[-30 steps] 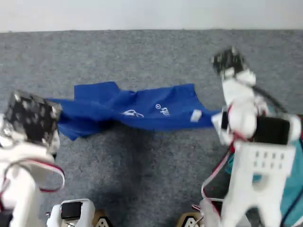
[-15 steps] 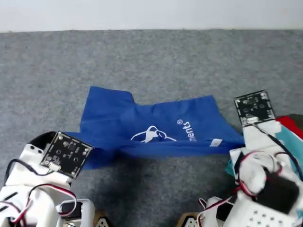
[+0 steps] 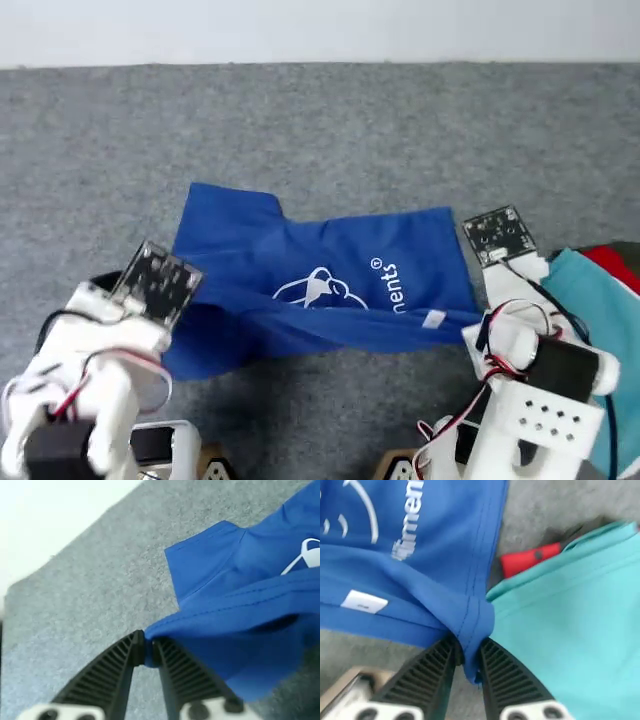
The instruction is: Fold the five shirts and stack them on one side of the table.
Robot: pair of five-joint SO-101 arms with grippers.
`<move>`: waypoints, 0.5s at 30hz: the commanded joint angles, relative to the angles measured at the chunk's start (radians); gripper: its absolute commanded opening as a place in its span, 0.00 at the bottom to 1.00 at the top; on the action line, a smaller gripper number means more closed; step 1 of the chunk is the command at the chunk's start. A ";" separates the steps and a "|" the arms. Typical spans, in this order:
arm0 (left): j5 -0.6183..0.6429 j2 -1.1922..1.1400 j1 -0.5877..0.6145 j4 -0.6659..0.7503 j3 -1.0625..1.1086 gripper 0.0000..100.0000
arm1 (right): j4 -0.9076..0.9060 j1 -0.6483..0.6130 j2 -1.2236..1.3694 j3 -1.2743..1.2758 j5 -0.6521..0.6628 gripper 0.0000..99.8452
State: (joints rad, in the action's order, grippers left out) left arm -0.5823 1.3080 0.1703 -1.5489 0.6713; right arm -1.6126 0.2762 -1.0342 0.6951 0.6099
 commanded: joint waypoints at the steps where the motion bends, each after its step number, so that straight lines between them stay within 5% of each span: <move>1: 0.049 -0.041 0.000 0.161 0.093 0.01 | 0.134 -0.007 0.028 -0.002 -0.002 0.01; 15: 0.086 -0.695 -0.002 0.638 0.114 0.01 | 0.682 -0.170 0.530 -0.006 -0.043 0.01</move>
State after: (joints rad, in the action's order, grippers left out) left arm -0.5071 0.7173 0.1703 -0.9981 0.7848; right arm -1.0357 0.1289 -0.5800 0.6997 0.5808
